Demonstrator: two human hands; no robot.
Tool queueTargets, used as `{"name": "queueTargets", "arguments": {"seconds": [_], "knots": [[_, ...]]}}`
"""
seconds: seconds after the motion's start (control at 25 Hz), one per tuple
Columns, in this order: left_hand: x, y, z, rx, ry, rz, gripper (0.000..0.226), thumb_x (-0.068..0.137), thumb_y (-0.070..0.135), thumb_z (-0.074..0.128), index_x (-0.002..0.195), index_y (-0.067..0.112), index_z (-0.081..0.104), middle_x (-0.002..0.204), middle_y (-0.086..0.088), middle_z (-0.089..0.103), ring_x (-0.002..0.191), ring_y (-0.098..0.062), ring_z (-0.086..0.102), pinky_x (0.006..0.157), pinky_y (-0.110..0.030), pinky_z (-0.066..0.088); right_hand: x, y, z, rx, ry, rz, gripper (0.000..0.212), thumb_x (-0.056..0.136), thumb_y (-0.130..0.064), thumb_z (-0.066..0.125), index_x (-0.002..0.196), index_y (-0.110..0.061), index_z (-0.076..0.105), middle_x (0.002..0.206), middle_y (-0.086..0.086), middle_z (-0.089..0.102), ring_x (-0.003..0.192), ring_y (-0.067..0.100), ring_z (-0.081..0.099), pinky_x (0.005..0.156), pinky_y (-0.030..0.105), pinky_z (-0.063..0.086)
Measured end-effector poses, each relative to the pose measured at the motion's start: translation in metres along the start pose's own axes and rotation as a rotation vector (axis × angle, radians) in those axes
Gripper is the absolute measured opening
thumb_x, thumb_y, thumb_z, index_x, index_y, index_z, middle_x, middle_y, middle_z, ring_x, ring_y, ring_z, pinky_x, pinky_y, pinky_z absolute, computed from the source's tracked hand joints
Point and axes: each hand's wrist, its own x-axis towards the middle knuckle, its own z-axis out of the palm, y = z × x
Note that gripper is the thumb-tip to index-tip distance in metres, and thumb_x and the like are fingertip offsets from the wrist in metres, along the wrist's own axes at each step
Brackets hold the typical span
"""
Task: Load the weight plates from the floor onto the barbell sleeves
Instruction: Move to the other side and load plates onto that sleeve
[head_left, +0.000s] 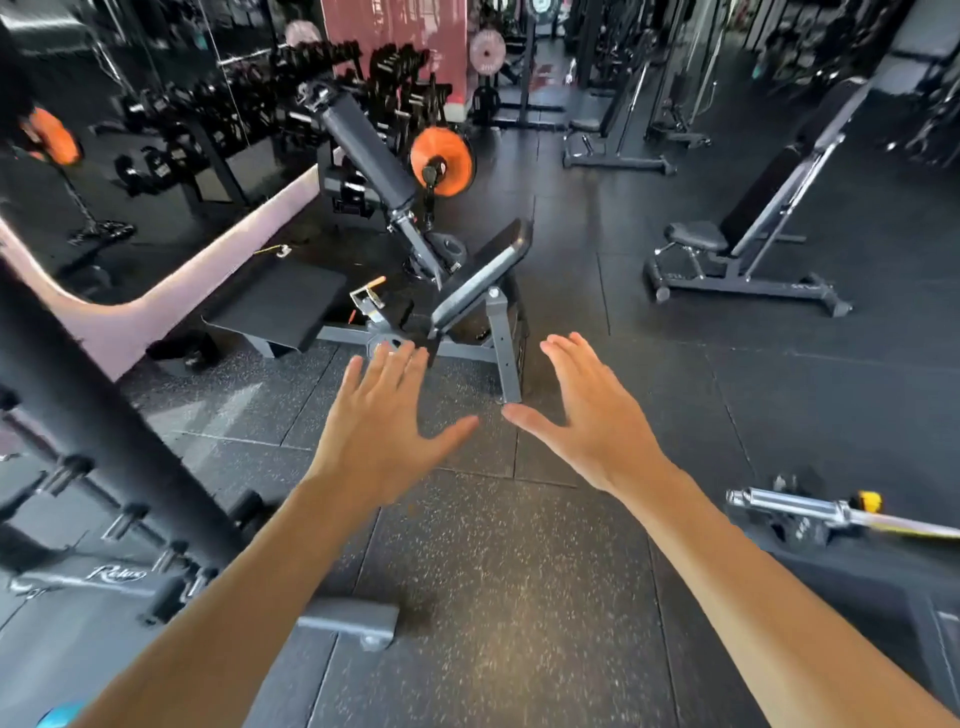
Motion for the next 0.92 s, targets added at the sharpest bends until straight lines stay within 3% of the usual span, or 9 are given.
{"name": "queueTargets", "arguments": {"seconds": [0.2, 0.52, 0.64, 0.8, 0.92], "knots": [[0.069, -0.022, 0.008, 0.056, 0.048, -0.126, 0.105, 0.084, 0.086, 0.015, 0.159, 0.012, 0.021, 0.166, -0.005, 0.022, 0.154, -0.024, 0.012, 0.125, -0.049, 0.011, 0.114, 0.018, 0.009, -0.015, -0.061, -0.161, 0.102, 0.083, -0.086, 0.034, 0.158, -0.019, 0.019, 0.167, -0.007, 0.014, 0.154, 0.01, 0.001, 0.124, 0.049, 0.016], [0.191, -0.132, 0.042, 0.093, 0.097, -0.339, 0.11, 0.079, 0.088, 0.01, 0.157, 0.012, 0.026, 0.164, -0.006, 0.027, 0.153, -0.028, 0.018, 0.125, -0.048, 0.013, 0.311, 0.003, 0.064, -0.012, -0.106, -0.38, 0.098, 0.085, -0.082, 0.039, 0.157, -0.018, 0.022, 0.166, -0.006, 0.017, 0.154, 0.011, 0.003, 0.124, 0.042, 0.018], [0.245, -0.174, 0.031, 0.078, 0.148, -0.401, 0.112, 0.078, 0.089, 0.011, 0.156, 0.011, 0.029, 0.163, -0.007, 0.03, 0.152, -0.028, 0.02, 0.125, -0.048, 0.015, 0.392, -0.015, 0.066, 0.038, -0.124, -0.443, 0.097, 0.085, -0.081, 0.04, 0.157, -0.018, 0.022, 0.166, -0.007, 0.016, 0.154, 0.01, 0.003, 0.123, 0.047, 0.019], [0.301, -0.229, 0.015, 0.151, 0.192, -0.476, 0.114, 0.079, 0.089, 0.006, 0.153, 0.008, 0.034, 0.159, -0.009, 0.036, 0.151, -0.031, 0.025, 0.123, -0.051, 0.019, 0.497, -0.061, 0.077, 0.13, -0.078, -0.553, 0.11, 0.076, -0.091, 0.026, 0.157, -0.016, 0.024, 0.166, -0.005, 0.019, 0.154, 0.01, 0.005, 0.122, 0.047, 0.022], [0.321, -0.258, 0.004, 0.234, 0.229, -0.57, 0.11, 0.081, 0.086, 0.013, 0.149, 0.004, 0.041, 0.156, -0.013, 0.041, 0.149, -0.034, 0.029, 0.123, -0.053, 0.019, 0.546, -0.096, 0.092, 0.202, -0.077, -0.683, 0.107, 0.078, -0.088, 0.029, 0.156, -0.015, 0.024, 0.165, -0.005, 0.019, 0.154, 0.009, 0.004, 0.121, 0.046, 0.024]]}}
